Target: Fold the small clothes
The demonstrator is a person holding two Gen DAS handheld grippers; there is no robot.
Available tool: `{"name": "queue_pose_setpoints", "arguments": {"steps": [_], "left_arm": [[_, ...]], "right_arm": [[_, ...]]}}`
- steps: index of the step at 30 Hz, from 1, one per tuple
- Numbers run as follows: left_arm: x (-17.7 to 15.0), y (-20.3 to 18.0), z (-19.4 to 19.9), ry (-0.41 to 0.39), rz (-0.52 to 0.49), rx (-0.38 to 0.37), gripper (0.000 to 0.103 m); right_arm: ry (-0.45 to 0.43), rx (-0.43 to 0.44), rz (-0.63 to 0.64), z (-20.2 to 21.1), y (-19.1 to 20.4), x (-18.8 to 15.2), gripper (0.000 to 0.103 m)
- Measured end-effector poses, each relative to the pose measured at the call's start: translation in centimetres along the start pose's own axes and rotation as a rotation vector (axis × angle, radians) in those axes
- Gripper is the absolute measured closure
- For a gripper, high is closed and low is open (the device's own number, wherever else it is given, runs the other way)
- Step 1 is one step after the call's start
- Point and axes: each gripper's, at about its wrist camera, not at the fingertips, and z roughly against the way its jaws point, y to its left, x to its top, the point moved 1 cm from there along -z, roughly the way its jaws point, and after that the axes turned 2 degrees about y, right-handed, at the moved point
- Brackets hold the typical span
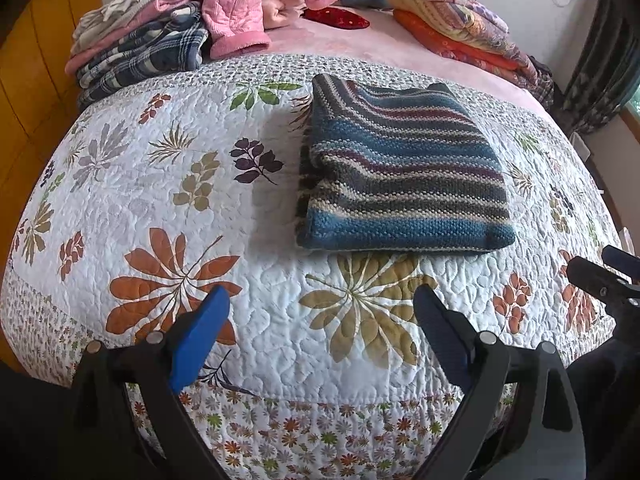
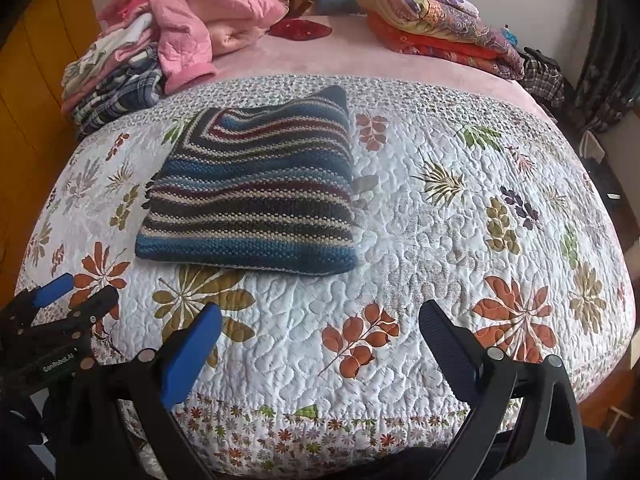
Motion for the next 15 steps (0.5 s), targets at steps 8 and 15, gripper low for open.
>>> {"name": "queue_pose_setpoints", "arguments": {"steps": [8, 15], "left_arm": [[0.24, -0.08, 0.09, -0.009, 0.004, 0.005, 0.011], [0.29, -0.24, 0.25, -0.014, -0.001, 0.006, 0.011]], "right_arm": [[-0.001, -0.005, 0.002, -0.14, -0.12, 0.08, 0.004], [0.001, -0.007, -0.004, -0.15, -0.35, 0.09, 0.004]]}}
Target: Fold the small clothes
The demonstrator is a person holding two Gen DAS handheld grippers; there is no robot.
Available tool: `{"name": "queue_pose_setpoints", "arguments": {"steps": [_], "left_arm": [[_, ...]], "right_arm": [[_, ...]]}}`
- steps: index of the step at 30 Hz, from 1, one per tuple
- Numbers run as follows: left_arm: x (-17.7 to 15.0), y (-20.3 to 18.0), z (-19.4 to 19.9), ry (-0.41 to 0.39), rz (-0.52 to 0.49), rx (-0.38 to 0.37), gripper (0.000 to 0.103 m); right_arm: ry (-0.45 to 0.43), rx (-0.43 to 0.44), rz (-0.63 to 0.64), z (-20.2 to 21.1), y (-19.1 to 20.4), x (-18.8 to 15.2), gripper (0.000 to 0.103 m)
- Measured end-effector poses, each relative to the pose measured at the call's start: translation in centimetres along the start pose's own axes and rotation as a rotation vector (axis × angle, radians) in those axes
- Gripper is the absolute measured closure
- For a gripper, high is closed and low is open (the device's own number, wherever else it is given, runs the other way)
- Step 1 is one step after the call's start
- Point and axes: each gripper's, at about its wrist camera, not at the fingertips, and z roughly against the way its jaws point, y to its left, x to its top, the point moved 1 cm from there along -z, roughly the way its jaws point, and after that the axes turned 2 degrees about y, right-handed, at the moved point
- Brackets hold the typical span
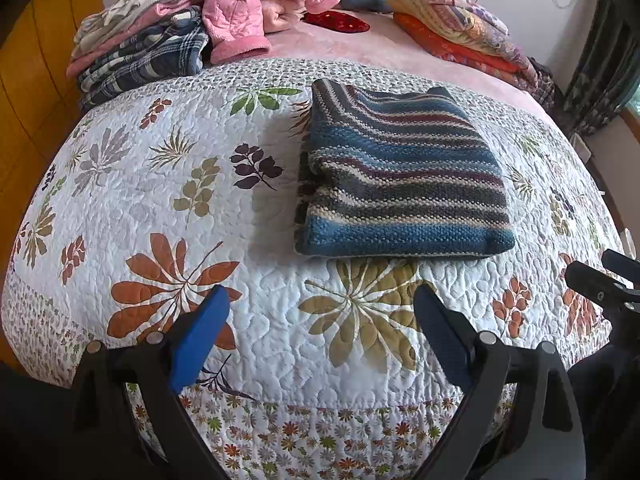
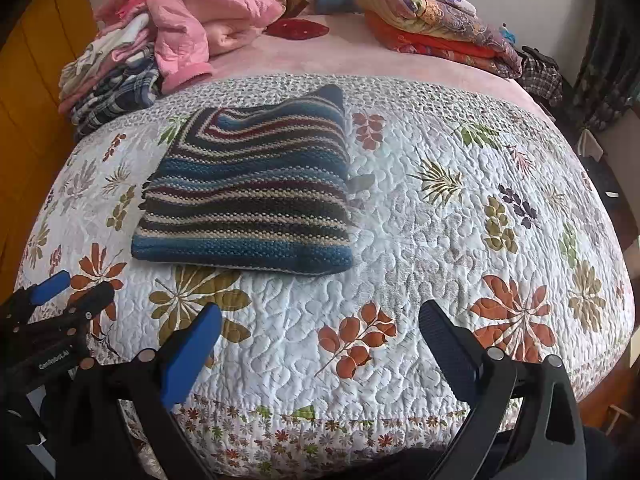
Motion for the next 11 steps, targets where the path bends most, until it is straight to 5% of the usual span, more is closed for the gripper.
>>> {"name": "queue_pose_setpoints", "arguments": {"steps": [11], "left_arm": [[-0.08, -0.12, 0.10, -0.008, -0.009, 0.005, 0.011]], "right_arm": [[0.006, -0.002, -0.031, 0.01, -0.36, -0.07, 0.004]]}}
